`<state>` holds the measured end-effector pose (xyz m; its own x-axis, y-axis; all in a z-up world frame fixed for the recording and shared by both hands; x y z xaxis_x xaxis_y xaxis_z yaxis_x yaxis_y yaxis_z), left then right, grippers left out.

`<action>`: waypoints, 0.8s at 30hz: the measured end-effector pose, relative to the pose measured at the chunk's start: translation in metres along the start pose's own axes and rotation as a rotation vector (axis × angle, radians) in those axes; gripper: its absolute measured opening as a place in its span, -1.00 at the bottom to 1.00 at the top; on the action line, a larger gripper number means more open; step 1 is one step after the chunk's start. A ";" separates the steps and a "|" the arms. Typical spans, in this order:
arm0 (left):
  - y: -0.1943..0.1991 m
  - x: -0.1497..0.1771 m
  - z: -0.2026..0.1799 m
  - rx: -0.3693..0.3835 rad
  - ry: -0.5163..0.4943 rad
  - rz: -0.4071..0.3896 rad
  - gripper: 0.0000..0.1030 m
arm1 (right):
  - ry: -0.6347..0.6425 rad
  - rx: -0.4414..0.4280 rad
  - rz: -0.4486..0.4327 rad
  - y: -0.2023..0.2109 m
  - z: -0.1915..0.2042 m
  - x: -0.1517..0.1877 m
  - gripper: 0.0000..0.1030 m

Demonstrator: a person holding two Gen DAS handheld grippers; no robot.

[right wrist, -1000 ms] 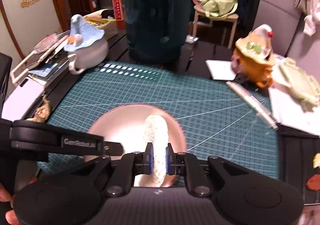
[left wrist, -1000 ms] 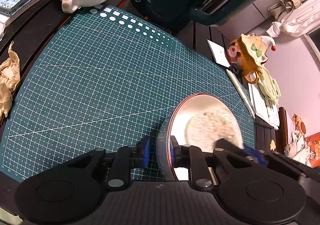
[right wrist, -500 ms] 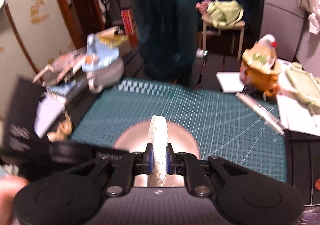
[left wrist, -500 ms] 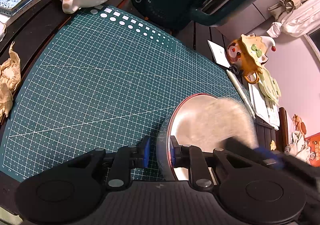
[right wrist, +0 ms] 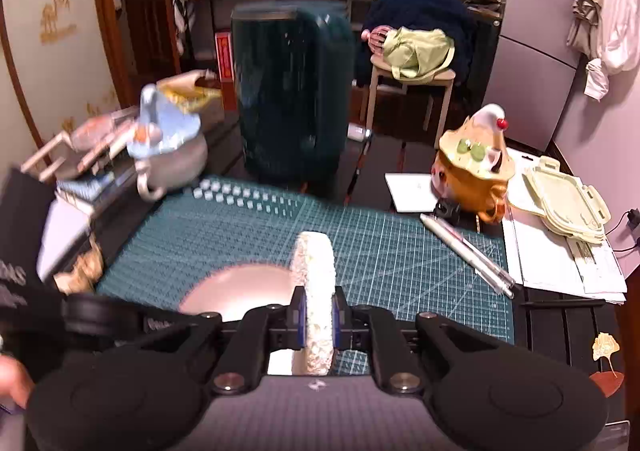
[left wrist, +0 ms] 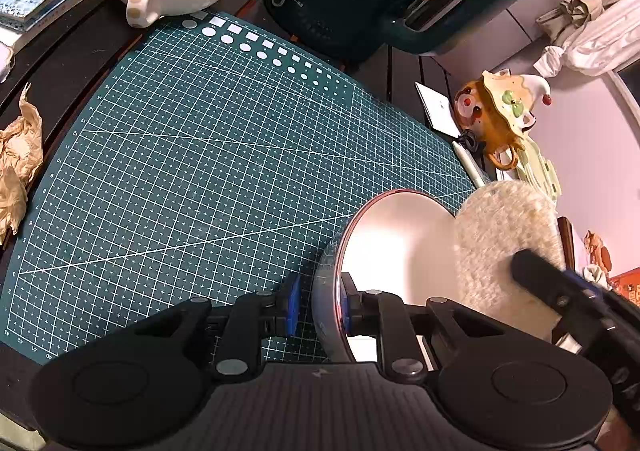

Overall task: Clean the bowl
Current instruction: 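Hold the bowl with the left tool while the right tool rubs the sponge along the wall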

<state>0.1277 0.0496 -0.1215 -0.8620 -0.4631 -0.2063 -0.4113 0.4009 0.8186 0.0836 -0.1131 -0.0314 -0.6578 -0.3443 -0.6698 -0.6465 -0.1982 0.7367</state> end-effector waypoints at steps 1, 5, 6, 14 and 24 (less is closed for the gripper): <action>0.000 0.000 0.000 0.000 -0.001 -0.001 -0.64 | -0.009 -0.029 0.005 -0.002 0.001 0.001 -0.79; 0.000 0.001 0.000 -0.001 -0.001 -0.002 -0.64 | -0.012 -0.102 0.076 -0.026 0.010 0.008 -0.79; 0.000 0.001 0.000 -0.001 -0.002 -0.002 -0.64 | -0.011 -0.112 0.098 -0.033 0.012 0.011 -0.79; 0.000 0.000 0.001 0.002 0.001 0.001 -0.64 | 0.035 -0.005 0.095 -0.029 0.005 0.011 -0.79; 0.000 0.000 0.001 0.000 0.000 0.000 -0.64 | -0.074 -0.138 0.008 -0.009 -0.007 0.002 -0.79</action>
<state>0.1275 0.0505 -0.1218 -0.8619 -0.4631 -0.2066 -0.4115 0.4006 0.8186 0.0910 -0.1188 -0.0388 -0.6927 -0.2783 -0.6654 -0.5856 -0.3215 0.7441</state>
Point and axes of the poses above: each gripper's, at about its wrist camera, not at the fingertips, and y roughly against the way its jaws point, z to its left, x to its underside, the point moved 2 cm from there along -y, roughly the way its jaws point, and after that the axes turned 13 degrees about y, right-handed, at the moved point
